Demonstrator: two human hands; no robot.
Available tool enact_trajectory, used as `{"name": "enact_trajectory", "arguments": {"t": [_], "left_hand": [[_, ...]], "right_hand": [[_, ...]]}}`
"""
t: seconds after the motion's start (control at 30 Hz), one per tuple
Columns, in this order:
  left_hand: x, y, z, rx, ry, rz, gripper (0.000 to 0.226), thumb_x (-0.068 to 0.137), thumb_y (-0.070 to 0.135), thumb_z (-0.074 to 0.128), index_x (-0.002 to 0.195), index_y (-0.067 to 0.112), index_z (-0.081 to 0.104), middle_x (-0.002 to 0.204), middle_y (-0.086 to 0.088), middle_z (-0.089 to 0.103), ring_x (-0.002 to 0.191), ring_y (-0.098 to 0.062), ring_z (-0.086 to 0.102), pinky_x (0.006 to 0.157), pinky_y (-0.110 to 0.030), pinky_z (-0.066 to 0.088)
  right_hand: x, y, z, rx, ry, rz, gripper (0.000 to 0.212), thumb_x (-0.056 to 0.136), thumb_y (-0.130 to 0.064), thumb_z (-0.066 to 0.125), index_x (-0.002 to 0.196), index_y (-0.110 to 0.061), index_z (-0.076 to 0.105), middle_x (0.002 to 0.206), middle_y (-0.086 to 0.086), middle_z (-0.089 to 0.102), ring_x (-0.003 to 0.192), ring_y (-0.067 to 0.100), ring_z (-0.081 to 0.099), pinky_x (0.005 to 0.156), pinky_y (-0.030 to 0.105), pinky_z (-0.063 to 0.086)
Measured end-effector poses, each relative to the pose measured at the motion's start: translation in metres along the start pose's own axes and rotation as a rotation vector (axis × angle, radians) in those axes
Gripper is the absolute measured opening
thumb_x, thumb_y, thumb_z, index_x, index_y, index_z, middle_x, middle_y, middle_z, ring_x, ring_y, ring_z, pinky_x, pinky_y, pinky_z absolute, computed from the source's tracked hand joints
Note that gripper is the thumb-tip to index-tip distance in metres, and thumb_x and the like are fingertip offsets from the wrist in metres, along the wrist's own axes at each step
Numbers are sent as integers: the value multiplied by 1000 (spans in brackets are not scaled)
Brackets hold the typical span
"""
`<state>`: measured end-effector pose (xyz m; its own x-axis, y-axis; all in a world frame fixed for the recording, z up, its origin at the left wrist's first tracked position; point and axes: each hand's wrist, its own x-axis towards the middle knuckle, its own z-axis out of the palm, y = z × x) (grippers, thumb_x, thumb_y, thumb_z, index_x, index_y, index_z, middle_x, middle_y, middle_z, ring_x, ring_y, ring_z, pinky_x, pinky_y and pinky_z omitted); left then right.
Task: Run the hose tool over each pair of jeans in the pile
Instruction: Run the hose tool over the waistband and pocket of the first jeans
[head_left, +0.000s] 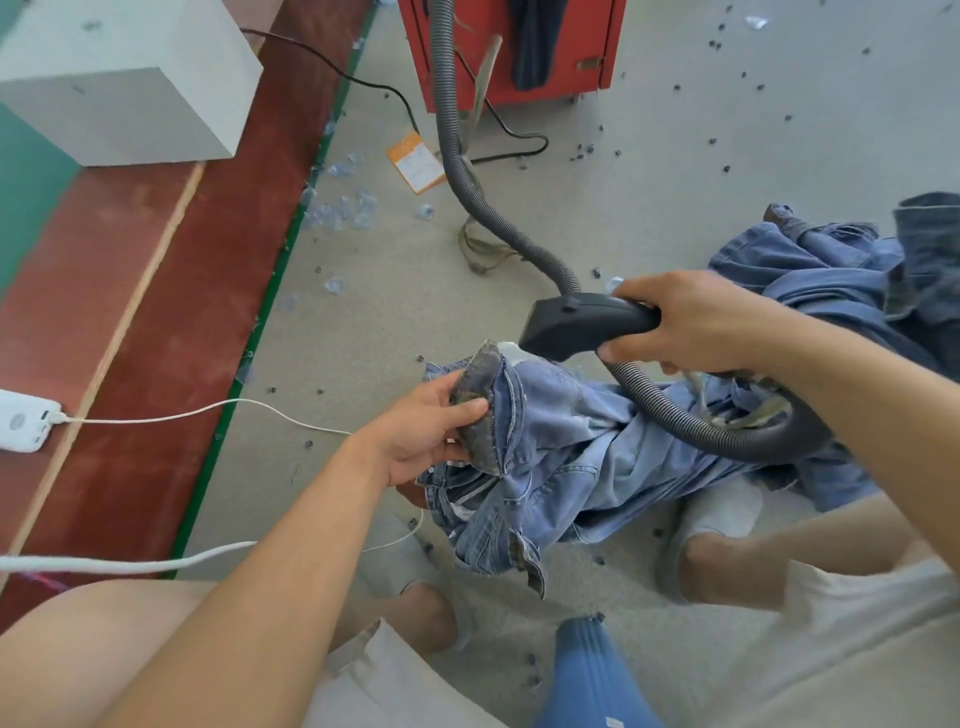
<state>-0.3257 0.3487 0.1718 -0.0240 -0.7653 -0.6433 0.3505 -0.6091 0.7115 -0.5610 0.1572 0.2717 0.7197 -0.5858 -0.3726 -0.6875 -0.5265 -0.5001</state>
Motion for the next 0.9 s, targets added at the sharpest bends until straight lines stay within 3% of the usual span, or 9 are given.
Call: {"name": "enact_trajectory", "arguments": {"t": [0.13,0.27,0.4,0.5,0.63,0.7,0.77,0.83,0.9], "left_hand": [[-5,-4,4,-9,-101,6,37,101,6,58,136,18,58,121,-14,70,107,-30,70,86,-48,60],[-11,-8,9,-21,-121,-11,36,96,8,63,130,18,64,115,-12,73,103,-27,72,87,-45,61],[-15,-8,11,17,-115,-31,40,95,8,63,134,15,62,120,-15,71,108,-31,70,93,-51,59],[-7,6,12,-74,35,21,35,104,10,54,138,11,57,124,-12,71,114,-31,67,92,-50,59],[11,26,-3,-577,313,153,34,109,18,42,137,-2,48,136,-18,63,126,-31,60,108,-46,50],[11,17,-5,-386,625,82,29,105,11,45,129,-2,56,117,-13,68,103,-23,66,84,-32,58],[3,-5,3,-86,735,-109,20,102,15,44,101,9,63,88,-8,66,72,-19,60,59,-27,51],[-4,-21,13,54,630,-284,38,102,44,39,90,16,61,76,-4,66,63,-20,63,60,-27,52],[-5,-33,20,380,612,-351,83,87,83,34,117,12,65,106,-10,73,94,-27,72,81,-34,55]], "right_hand": [[21,14,10,274,-206,149,25,85,-43,82,92,-22,70,69,2,72,55,17,67,52,29,57],[32,23,30,644,-366,372,42,91,-36,79,116,-5,66,72,5,63,57,19,58,55,34,53],[37,21,41,864,-278,502,45,93,-34,76,121,-4,60,68,5,61,53,17,54,48,30,51],[31,14,28,616,-83,437,36,92,-39,77,109,-9,65,76,7,67,52,15,61,49,30,55],[12,6,4,194,206,142,22,93,-48,71,95,-27,64,68,-4,68,45,7,62,42,25,48],[1,5,-4,70,318,20,24,92,-51,70,99,-30,62,69,-11,63,56,7,62,50,26,42],[-10,6,-7,40,348,-55,27,90,-52,71,109,-34,61,74,-18,60,69,1,59,59,29,42],[-16,9,-3,4,334,-93,32,89,-53,71,114,-36,59,73,-23,57,70,2,58,61,31,41],[-18,12,5,-65,315,-119,35,89,-52,71,118,-35,59,72,-23,54,68,15,58,64,32,40]]}}
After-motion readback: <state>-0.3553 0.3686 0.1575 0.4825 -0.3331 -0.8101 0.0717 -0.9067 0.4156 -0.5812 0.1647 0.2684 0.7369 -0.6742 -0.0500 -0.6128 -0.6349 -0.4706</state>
